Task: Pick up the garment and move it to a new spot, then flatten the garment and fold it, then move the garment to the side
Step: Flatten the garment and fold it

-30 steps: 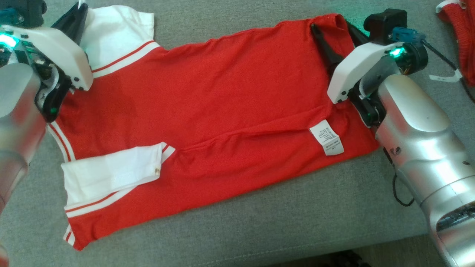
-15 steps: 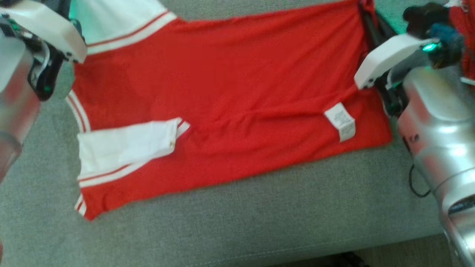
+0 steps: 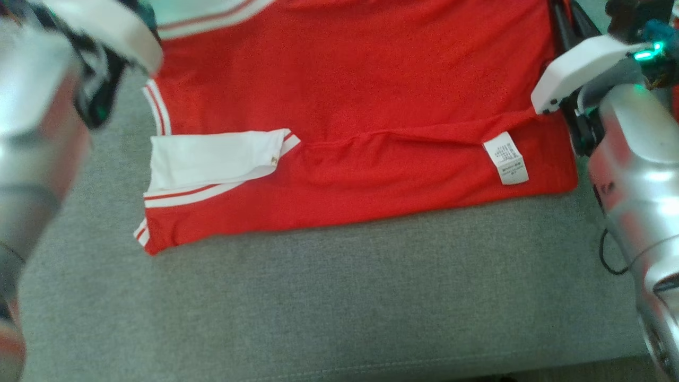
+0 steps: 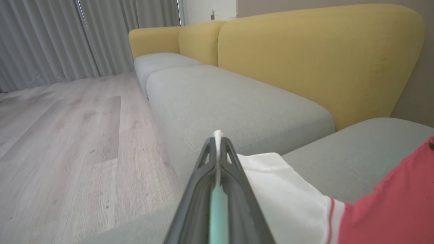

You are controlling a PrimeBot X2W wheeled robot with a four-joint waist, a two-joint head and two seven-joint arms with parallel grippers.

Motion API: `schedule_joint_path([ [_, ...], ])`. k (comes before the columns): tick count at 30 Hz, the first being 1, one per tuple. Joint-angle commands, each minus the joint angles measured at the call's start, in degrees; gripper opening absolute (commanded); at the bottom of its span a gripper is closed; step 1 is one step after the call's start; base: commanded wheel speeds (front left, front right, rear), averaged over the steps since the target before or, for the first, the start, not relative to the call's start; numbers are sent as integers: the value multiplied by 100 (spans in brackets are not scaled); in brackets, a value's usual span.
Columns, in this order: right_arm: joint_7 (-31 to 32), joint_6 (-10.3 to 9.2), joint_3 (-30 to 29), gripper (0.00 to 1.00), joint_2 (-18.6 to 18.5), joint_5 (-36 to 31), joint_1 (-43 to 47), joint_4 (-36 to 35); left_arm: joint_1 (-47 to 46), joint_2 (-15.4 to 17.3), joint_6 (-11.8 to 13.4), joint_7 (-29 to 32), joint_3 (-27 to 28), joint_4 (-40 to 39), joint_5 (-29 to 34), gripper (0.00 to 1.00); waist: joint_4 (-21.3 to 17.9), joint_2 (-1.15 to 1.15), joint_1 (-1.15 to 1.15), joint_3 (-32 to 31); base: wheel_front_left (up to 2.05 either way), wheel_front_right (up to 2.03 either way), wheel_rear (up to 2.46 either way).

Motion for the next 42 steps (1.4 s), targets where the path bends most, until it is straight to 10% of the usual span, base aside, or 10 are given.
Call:
schedule_joint_path([
  [1, -76, 20, 9, 0, -30, -47, 168, -171, 19, 179, 10, -28, 182, -74, 14, 0, 58, 0, 0, -86, 0, 0, 0],
  [21, -77, 20, 61, 0, -505, -110, 1531, -603, 2197, 238, 10, -29, 1066, -1097, 389, 0, 454, 0, 0, -737, 0, 0, 0],
  [39, -77, 20, -620, 0, -532, 80, 2659, -933, 4491, -646, 10, -29, 2395, -1759, 1069, 0, 785, 0, 0, -1342, 0, 0, 0],
  [40, -77, 20, -714, 24, -497, 143, 2712, -954, 4568, -694, 10, -29, 2490, -1784, 1149, 22, 798, 0, 0, -1365, 0, 0, 0],
  [41, -77, 20, -786, 90, -470, 186, 2764, -980, 4646, -744, 10, -29, 2597, -1822, 1247, 76, 811, 0, 0, -1382, 0, 0, 0],
  [42, -77, 20, -845, 100, -439, 240, 2821, -992, 4722, -803, 10, -29, 2739, -1873, 1368, 100, 826, 0, 0, -1406, 0, 0, 0],
])
